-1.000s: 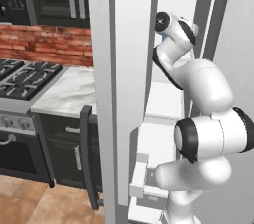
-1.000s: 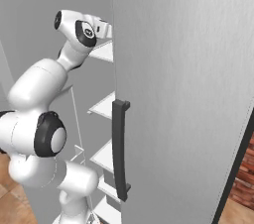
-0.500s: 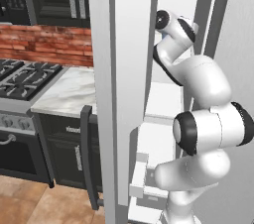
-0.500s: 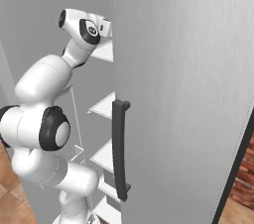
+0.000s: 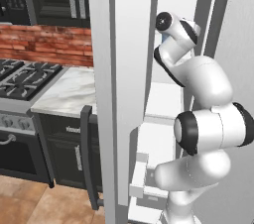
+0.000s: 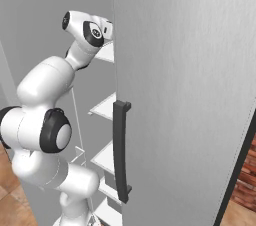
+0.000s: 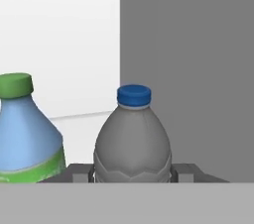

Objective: Take the bottled waters from the counter and place them in the freezer to freeze. Close the freezer door after placing the bottles.

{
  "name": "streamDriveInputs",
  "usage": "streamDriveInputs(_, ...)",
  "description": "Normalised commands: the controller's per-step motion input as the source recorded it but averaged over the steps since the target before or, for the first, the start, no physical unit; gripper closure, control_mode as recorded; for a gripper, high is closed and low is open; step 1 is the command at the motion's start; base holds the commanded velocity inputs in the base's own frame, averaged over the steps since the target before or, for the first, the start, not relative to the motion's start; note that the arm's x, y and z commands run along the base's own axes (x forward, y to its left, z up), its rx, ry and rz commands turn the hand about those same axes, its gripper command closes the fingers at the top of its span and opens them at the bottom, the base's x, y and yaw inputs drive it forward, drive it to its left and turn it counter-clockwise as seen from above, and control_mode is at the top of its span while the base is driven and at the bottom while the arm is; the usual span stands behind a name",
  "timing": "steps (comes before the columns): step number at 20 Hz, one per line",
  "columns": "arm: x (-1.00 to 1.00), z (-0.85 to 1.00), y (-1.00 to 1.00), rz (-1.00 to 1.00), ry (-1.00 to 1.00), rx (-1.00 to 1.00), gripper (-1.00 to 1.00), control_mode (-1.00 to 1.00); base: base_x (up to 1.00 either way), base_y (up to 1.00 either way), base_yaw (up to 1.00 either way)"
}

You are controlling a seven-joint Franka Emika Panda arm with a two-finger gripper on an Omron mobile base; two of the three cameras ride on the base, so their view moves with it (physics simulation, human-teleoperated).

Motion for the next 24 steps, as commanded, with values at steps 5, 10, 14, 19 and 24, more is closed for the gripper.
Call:
streamDriveInputs(5,0.02,-0.23,-0.09,0.0,0.0,0.0,1.0,-1.0,0.0,0.0,0.0)
streamDriveInputs(10,0.2,-0.14,-0.13,0.0,0.0,0.0,1.0,-1.0,0.0,0.0,0.0)
streamDriveInputs(14,0.09,-0.13,-0.09,0.0,0.0,0.0,1.0,-1.0,0.0,0.0,0.0)
streamDriveInputs(19,0.0,-0.11,-0.05,0.0,0.0,0.0,1.0,-1.0,0.0,0.0,0.0)
streamDriveInputs(24,0.0,-0.28,-0.01,0.0,0.0,0.0,1.0,-1.0,0.0,0.0,0.0)
